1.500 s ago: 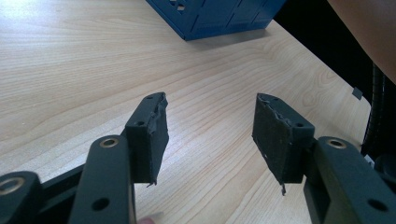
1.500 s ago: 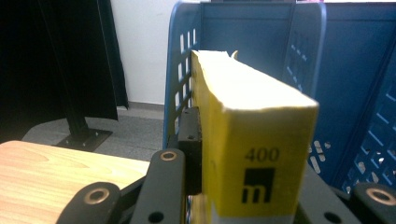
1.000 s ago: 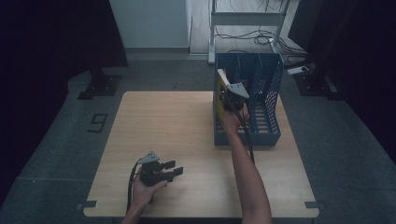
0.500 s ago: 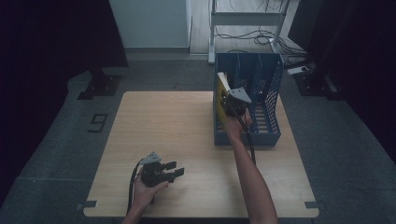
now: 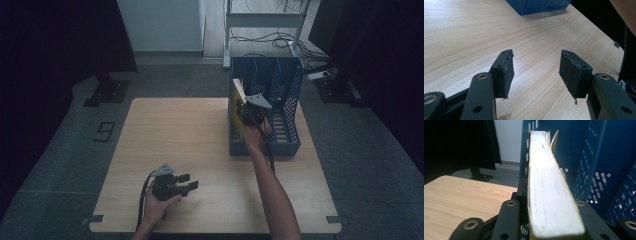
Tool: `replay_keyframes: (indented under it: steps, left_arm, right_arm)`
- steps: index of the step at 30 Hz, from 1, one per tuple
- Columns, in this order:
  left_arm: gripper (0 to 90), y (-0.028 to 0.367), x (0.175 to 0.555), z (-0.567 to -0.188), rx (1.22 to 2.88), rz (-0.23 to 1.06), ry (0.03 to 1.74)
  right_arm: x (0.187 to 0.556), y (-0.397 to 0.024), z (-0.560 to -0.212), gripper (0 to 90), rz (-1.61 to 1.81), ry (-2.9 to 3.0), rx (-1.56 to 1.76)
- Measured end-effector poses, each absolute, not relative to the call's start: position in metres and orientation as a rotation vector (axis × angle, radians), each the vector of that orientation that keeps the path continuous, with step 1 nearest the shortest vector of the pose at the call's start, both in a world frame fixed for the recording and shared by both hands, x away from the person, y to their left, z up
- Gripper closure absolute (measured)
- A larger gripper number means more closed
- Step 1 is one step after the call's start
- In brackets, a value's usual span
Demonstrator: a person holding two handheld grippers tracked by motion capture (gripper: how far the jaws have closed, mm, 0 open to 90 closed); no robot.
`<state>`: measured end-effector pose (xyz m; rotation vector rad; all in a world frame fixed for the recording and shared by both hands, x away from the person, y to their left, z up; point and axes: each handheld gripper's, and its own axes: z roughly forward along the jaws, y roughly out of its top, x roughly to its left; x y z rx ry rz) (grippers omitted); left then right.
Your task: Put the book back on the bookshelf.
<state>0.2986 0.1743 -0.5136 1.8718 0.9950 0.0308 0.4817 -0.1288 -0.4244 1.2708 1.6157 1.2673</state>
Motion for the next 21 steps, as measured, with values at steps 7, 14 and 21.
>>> replay_keyframes:
  steps: [7,14,21]
  left_arm:
    - [44.8,0.1734,0.2990,-0.5157,1.875,0.025,0.999]
    - [44.7,0.1721,0.2993,-0.5172,1.883,0.021,0.998]
    - [44.5,0.1724,0.2999,-0.5181,1.883,0.019,1.001]
  right_arm:
    - [0.4872,-0.1288,-0.4196,67.6,1.263,1.662,1.283]
    - [0.4890,-0.1266,-0.4179,73.9,1.204,1.671,1.272]
    - [0.4913,-0.1288,-0.4177,74.4,1.200,1.649,1.287]
